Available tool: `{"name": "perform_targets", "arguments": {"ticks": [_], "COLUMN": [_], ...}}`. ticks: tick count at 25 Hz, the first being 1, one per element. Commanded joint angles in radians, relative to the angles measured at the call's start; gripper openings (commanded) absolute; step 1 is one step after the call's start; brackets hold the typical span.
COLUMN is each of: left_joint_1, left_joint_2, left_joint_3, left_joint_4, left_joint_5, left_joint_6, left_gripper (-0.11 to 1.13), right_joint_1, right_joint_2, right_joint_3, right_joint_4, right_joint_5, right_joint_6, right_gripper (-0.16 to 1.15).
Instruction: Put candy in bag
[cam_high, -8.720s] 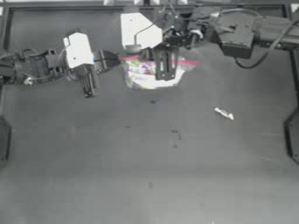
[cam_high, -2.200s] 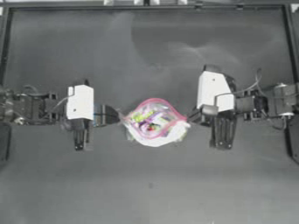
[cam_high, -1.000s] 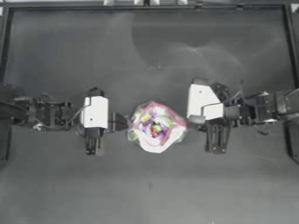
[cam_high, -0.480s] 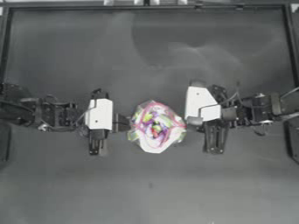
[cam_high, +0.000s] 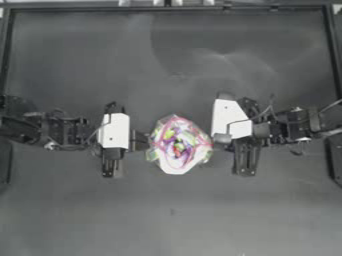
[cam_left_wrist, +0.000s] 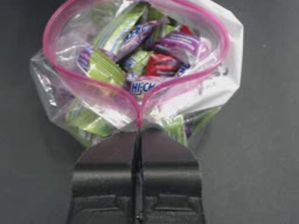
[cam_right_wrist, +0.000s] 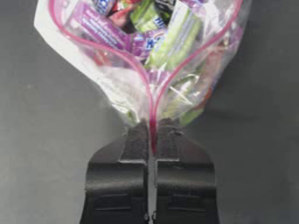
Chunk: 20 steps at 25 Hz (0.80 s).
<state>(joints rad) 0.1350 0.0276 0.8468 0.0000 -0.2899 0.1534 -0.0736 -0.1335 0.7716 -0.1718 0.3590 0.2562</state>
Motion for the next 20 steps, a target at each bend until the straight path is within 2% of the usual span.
{"name": "perform_targets", "arguments": {"ticks": [1,7,10,15,20], "left_joint_1": [0.002,0.002,0.002,0.0,0.0], "left_joint_2": [-0.017,-0.017,-0.017,-0.017,-0.018], "left_joint_3": [-0.018,-0.017,-0.017,-0.018,-0.018], "left_joint_4": [-0.003,-0.003,-0.003,-0.003,-0.003], "left_joint_5": [-0.003,-0.003,-0.002,-0.002,0.0], "left_joint_6": [0.0,0.0,0.0,0.0,0.0], "left_gripper": [0.04,0.04,0.04,0.04,0.04], "right_joint_1": [0.0,0.0,0.0,-0.008,-0.043], "right_joint_2": [-0.017,-0.037,-0.051,-0.095,-0.143], "right_joint_3": [-0.017,-0.017,-0.018,-0.014,-0.002], "right_joint_4": [0.002,0.018,0.032,0.043,0.048], "right_joint_5": [-0.009,-0.061,-0.057,-0.034,0.052], "right_joint_6": [0.002,0.002,0.0,0.002,0.015], "right_gripper": [0.18,0.8,1.01,1.02,1.02]}}
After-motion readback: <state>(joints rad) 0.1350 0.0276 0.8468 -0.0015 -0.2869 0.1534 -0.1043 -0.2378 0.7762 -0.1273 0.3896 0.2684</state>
